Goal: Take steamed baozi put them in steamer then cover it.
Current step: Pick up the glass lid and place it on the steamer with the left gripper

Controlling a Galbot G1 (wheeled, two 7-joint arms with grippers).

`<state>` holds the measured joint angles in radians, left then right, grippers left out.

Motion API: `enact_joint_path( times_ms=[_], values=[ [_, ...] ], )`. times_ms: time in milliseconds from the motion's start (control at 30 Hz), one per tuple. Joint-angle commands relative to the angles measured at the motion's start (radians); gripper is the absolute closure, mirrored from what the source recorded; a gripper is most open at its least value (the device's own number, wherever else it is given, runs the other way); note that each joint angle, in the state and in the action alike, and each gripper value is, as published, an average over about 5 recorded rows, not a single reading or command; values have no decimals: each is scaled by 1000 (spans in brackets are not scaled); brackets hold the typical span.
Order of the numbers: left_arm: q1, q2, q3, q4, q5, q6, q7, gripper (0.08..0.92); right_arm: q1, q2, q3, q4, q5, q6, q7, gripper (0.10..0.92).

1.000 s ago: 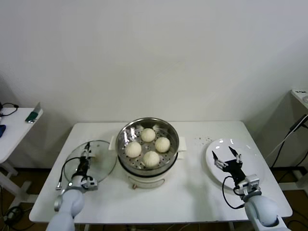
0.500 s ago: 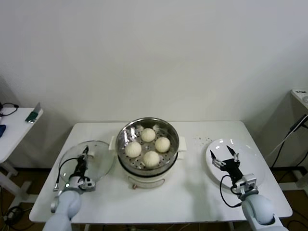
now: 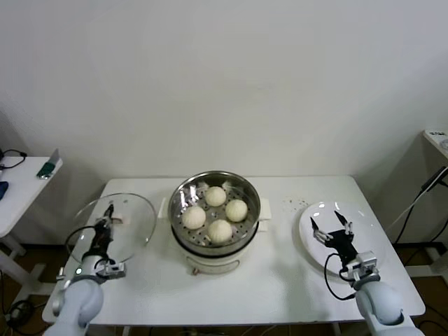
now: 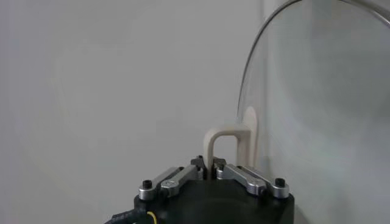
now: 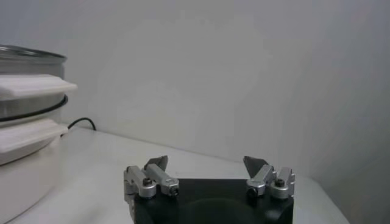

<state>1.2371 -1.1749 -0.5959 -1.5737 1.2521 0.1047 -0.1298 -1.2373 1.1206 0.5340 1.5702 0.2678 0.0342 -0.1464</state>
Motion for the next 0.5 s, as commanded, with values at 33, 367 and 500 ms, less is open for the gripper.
enact_joint_path(
  times_ms=[33,367,500],
  values=[
    [216,106,-16,-443,-39,293,40,849,18,-13,-15,-29,-4,4,-5,203],
    [164,286,92,-589,-103,495,103,849,98,-5,-68,-119,-29,23,-17,203],
    [120,362,176,-623,-163,561,133,849,134,8,-93,-159,-41,27,-18,203]
  ],
)
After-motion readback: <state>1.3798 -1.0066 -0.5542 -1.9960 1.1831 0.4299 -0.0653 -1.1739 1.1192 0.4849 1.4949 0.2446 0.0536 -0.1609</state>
